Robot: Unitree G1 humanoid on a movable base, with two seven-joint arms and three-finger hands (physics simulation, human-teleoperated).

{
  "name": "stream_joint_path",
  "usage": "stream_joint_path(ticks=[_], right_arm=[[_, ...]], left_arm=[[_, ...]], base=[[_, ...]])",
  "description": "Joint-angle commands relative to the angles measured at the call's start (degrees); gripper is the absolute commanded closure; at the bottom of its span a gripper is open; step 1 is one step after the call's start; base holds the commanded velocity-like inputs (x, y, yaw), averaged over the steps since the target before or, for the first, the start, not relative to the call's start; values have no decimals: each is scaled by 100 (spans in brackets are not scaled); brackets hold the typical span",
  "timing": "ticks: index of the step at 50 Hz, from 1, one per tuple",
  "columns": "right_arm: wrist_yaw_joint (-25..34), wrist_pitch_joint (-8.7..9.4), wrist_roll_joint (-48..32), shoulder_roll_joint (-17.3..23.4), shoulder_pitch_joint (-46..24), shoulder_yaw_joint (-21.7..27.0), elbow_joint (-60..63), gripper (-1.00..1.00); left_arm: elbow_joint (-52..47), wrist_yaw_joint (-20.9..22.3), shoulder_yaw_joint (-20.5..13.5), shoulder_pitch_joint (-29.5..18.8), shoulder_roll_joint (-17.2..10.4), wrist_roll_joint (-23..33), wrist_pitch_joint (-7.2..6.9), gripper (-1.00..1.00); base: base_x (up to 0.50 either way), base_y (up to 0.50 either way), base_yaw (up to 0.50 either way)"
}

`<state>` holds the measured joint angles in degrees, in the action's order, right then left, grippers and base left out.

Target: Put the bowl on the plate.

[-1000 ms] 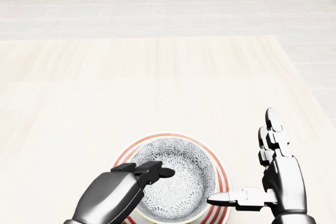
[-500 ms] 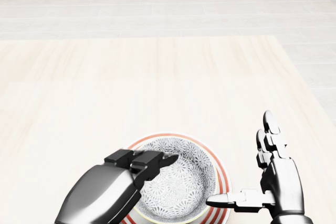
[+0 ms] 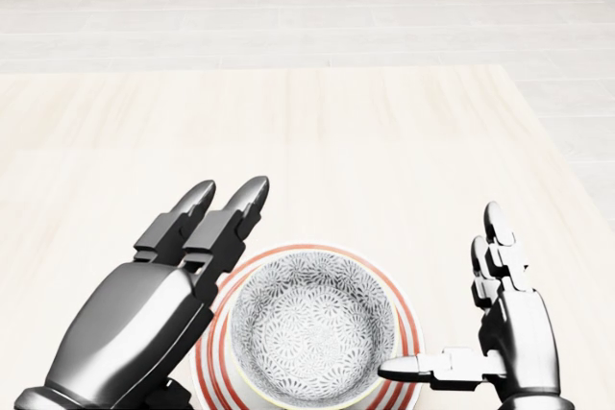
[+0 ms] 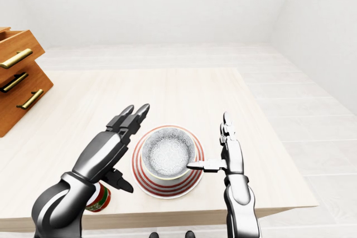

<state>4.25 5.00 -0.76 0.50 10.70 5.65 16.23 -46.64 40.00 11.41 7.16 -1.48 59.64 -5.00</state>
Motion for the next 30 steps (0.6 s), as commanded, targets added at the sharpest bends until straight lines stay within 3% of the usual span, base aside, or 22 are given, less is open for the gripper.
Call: stream_joint_path(ticks=[1,11,14,21,26,30], right_arm=[[3,0,-8,4,-9,4,106,-100],[5,0,-20,9,-69,3,123,-100],[7,0,-27,16,-89,-1,167,-100],[23,0,-35,28,-83,16,264,-100],[32,0,-46,26,-64,34,353,-100],[34,0,-58,15,-55,31,355,-100]], left_arm=[[24,0,-430,-312,52,-298,0,-100],[137,0,-765,-493,144,-862,0,-100],[218,0,-844,-555,50,-998,0,-100],[224,0,-1280,-1089,63,-1539,0,-100],[243,0,-1590,-1277,-232,-1849,0,-100],[252,0,-1770,-1383,-310,-2084,0,-100]], base=[[0,0,0],[0,0,0],[0,0,0],[0,0,0],[0,0,0],[0,0,0]])
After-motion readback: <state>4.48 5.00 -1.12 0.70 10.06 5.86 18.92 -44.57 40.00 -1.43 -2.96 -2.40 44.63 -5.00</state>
